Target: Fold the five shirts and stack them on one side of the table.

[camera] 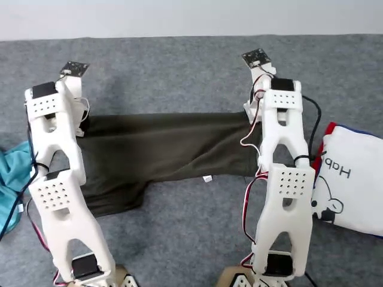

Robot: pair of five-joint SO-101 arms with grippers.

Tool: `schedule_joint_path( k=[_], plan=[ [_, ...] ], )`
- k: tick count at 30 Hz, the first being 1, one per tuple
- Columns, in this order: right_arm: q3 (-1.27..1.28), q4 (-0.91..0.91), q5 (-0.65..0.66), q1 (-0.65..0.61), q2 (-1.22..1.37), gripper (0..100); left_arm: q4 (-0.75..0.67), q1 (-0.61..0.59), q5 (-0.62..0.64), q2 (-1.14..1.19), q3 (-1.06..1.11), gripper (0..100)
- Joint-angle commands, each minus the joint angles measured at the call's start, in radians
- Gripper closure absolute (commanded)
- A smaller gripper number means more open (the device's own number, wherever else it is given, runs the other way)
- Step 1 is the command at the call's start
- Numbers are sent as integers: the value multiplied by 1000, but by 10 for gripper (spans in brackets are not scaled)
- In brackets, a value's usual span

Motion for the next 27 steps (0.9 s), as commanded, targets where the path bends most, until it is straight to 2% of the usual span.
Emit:
schedule_joint_path(
  k=[1,6,11,19,23,27],
  plan=[
    [-120,82,2,-4,-105,989,18,20,-8,-127,-31,994],
    [-245,147,2,-33,-116,989,32,44,-5,-247,-30,994],
    [-288,88,0,-47,-61,989,25,64,-5,-288,-28,994],
    [-287,-90,3,-45,111,989,-91,61,-8,-72,-36,994],
    [-288,-120,5,-39,176,989,-124,51,-9,9,-38,994],
    [-288,-111,5,19,193,989,-123,6,-11,21,-38,994]
  ],
)
